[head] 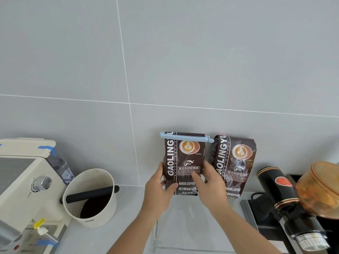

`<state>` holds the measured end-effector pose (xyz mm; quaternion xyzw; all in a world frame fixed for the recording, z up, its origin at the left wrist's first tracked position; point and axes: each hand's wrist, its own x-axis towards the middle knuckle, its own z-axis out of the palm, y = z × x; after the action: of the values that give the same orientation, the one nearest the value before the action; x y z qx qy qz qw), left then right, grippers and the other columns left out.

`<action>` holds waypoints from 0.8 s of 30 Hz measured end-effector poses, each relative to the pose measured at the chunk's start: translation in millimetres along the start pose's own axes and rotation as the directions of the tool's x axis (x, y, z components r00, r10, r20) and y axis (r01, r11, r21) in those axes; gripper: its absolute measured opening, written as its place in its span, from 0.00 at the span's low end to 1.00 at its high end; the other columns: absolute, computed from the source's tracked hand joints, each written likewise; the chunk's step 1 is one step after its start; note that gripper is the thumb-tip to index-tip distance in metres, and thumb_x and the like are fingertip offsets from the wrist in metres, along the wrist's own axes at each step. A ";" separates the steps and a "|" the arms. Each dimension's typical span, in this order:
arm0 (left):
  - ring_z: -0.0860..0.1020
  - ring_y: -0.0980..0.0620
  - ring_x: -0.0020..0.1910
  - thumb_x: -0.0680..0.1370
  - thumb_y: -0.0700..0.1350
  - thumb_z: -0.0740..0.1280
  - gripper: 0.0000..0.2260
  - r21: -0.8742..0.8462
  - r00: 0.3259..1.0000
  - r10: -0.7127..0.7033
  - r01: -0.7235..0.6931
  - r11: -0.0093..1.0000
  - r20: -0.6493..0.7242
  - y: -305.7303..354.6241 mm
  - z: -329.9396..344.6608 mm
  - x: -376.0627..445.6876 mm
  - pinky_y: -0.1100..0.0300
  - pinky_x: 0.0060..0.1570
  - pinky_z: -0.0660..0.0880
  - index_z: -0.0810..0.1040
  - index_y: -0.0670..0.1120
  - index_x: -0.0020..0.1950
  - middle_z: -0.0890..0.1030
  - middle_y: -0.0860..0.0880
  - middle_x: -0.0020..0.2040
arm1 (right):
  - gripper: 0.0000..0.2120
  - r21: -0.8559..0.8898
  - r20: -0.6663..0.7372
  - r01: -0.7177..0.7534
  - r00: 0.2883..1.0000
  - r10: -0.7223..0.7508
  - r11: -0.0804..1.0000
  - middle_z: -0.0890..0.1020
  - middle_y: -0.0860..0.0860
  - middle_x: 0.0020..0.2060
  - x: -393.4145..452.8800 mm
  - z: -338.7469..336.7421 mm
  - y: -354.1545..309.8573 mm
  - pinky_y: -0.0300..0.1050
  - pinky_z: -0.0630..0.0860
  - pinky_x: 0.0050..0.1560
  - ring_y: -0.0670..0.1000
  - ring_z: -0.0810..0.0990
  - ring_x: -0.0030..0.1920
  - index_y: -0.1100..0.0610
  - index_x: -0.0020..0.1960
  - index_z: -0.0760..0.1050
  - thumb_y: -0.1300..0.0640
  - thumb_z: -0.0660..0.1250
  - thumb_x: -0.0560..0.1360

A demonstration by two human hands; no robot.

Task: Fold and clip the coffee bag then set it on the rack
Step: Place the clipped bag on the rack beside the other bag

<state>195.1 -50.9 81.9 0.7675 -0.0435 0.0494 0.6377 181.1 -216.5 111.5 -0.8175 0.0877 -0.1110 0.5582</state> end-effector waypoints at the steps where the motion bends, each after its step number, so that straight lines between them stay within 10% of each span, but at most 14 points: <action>1: 0.79 0.68 0.55 0.71 0.31 0.72 0.36 0.005 1.000 0.001 -0.001 1.000 0.003 -0.1 0.4 2.0 0.75 0.54 0.73 0.66 0.57 0.72 0.80 0.62 0.58 | 0.20 -0.003 0.000 -0.003 1.000 0.003 1.000 0.83 0.35 0.53 2.0 0.4 0.2 0.30 0.74 0.51 0.36 0.79 0.57 0.42 0.63 0.75 0.61 0.69 0.76; 14: 0.77 0.72 0.54 0.72 0.31 0.73 0.35 0.040 0.999 -0.040 0.041 0.998 -0.013 -1.9 1.5 8.0 0.77 0.50 0.73 0.65 0.52 0.74 0.80 0.56 0.60 | 0.25 -0.002 0.036 -0.022 0.999 0.022 1.000 0.80 0.22 0.47 3.9 0.8 -3.6 0.18 0.71 0.43 0.26 0.76 0.54 0.34 0.63 0.71 0.61 0.66 0.77; 24: 0.79 0.74 0.47 0.72 0.39 0.72 0.20 0.126 0.999 -0.046 0.043 0.991 0.019 21.2 -4.9 5.6 0.76 0.46 0.75 0.75 0.57 0.60 0.83 0.63 0.52 | 0.23 0.104 0.113 -0.083 0.991 0.071 0.991 0.87 0.35 0.44 -3.4 -11.3 -16.1 0.40 0.78 0.50 0.39 0.84 0.48 0.31 0.48 0.79 0.61 0.64 0.77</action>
<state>197.8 -50.0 104.2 0.8074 -0.0301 0.0292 0.5885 174.9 -219.9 130.1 -0.7868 0.0822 -0.0492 0.6097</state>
